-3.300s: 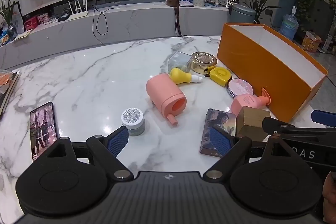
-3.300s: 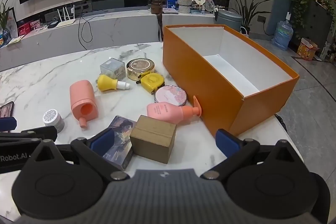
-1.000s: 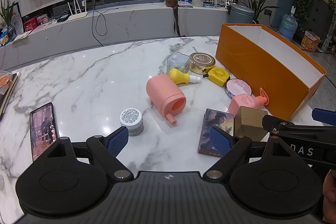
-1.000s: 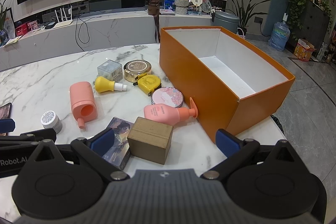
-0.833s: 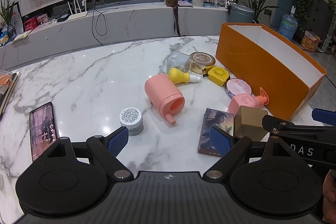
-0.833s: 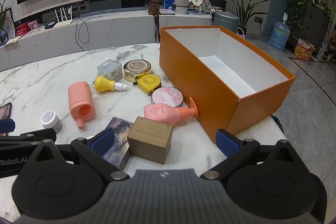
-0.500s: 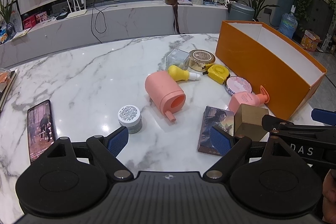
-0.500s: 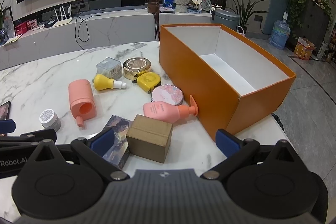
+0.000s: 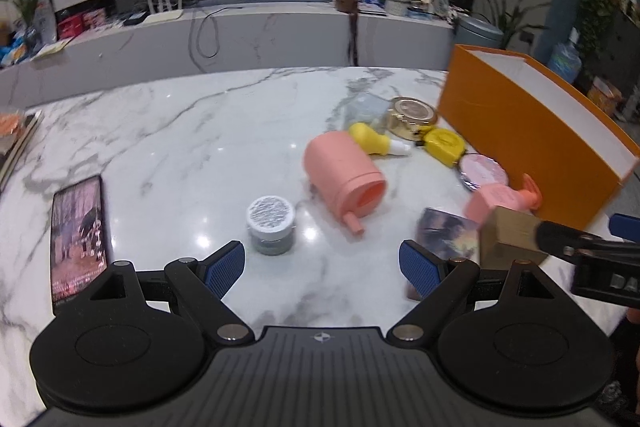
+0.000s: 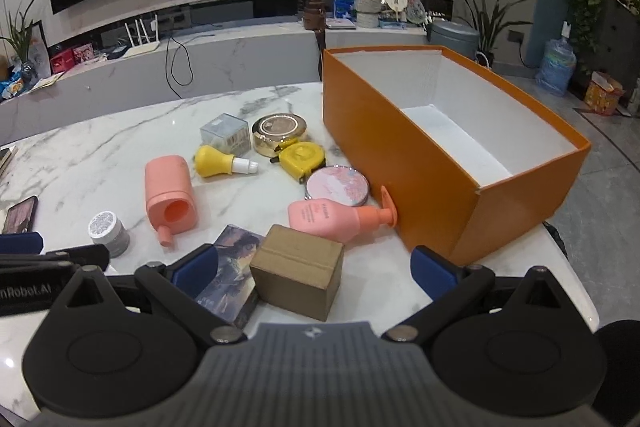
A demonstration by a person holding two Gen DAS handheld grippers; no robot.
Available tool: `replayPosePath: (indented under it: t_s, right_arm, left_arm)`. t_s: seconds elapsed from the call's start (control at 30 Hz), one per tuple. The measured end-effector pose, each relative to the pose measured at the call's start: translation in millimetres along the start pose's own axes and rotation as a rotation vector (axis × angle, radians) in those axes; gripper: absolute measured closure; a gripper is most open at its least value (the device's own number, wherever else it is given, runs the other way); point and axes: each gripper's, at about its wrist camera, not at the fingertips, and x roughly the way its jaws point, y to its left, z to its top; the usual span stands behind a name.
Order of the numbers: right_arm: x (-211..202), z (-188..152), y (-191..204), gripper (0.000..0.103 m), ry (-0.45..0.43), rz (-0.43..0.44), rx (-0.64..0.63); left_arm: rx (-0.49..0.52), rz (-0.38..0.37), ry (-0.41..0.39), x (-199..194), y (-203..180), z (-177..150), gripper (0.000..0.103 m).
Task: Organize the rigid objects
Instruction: 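Grasp the white-lidded jar with the left tool while the right tool grasps the cardboard cube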
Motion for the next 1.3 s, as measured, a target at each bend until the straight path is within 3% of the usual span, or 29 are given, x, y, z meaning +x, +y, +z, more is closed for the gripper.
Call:
replayPosePath:
  t_s: [0.1,0.17,0.33,0.5,0.6,0.87,0.93,1.0,1.17,1.3]
  right_arm:
    - [5,-6,0,0.003,-0.047,0.036,-0.032]
    - [9,-10,2,0.003,-0.077,0.014,-0.058]
    - [26,-14,-5,0.003,-0.021,0.039,0.026]
    - [41,-20,-2,0.003,0.004,0.038,0.02]
    - [47,-22,2,0.018,0.008,0.033,-0.016]
    - [63,-24,4,0.021,0.042,0.037,-0.022]
    - [65,-23,6,0.026,0.038,0.035,-0.028]
    - [68,-23,7,0.032,0.04,0.042,-0.032]
    - [70,-24,7,0.033,0.036,0.054,-0.038]
    - [70,-25,6,0.033,0.027,0.058,-0.041]
  left_arm:
    - [-0.036,0.008,-0.017,11,11,-4,0.001]
    - [-0.058,0.007,-0.023,18,17,-6,0.001]
    - [-0.067,0.012,-0.018,34,25,-12,0.001]
    - [-0.062,-0.008,-0.036,49,27,-13,0.001]
    - [-0.066,0.005,-0.025,59,28,-11,0.001]
    - [-0.038,0.022,-0.025,77,31,-4,0.002]
    - [-0.034,0.018,-0.015,80,31,-3,0.013]
    - [-0.022,0.018,-0.013,82,30,-4,0.016]
    - [-0.008,0.009,-0.024,84,31,-5,0.026]
    - [-0.005,0.02,-0.029,86,31,-2,0.04]
